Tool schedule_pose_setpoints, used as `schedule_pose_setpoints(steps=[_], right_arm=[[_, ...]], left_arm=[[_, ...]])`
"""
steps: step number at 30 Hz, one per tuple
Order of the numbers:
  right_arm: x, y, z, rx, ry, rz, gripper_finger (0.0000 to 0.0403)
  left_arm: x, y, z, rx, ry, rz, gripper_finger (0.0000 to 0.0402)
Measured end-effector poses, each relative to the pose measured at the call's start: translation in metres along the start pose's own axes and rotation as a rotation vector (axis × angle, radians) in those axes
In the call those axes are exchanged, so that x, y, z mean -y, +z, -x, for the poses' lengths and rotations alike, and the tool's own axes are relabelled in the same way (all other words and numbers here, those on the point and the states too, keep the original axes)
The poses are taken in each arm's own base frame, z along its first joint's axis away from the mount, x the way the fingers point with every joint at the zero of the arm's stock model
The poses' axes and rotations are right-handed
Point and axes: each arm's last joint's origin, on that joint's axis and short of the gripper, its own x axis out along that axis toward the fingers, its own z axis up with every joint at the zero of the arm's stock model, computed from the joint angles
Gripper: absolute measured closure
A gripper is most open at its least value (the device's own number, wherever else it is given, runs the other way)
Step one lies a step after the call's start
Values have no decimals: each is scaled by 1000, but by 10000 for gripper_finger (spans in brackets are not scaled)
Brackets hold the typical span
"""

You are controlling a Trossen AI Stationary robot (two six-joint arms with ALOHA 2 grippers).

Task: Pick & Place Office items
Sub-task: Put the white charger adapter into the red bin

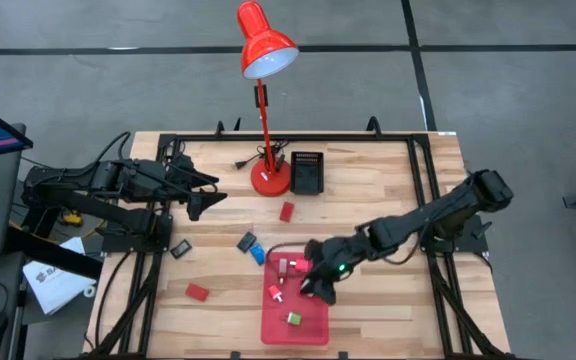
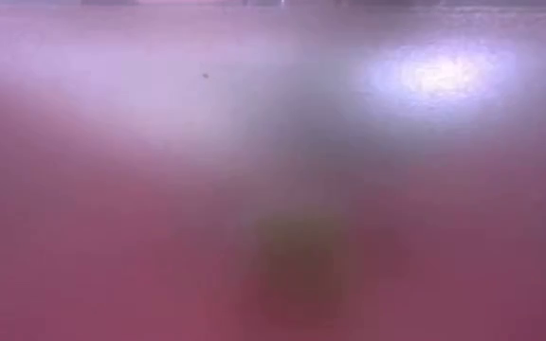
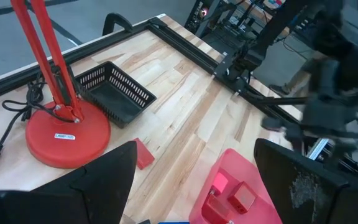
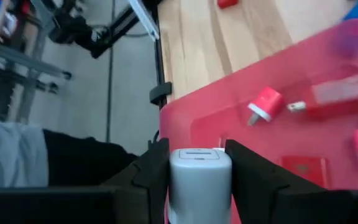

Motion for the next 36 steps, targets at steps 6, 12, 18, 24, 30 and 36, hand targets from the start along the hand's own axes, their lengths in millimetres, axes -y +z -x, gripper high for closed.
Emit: schedule_pose_setpoints(steps=[6,12,18,24,30,36], right_arm=[[-9,2,-39,-117,-124,49,272],[12,-9,-78,-171,-244,-39,264],[14,-24,-97,-185,-257,-107,270],[6,-33,-98,-177,-264,-134,265],[6,-35,-98,-176,-275,-141,265],[6,-35,-98,-177,-274,-142,262]], left_arm=[[0,0,0,-1,1,-15,82],[0,0,0,-7,-3,-26,82],[1,-1,0,-19,-17,-36,82],[0,-1,0,-21,-15,-48,82],[0,-1,0,-22,-15,-61,82],[0,-1,0,-22,-15,-61,82]])
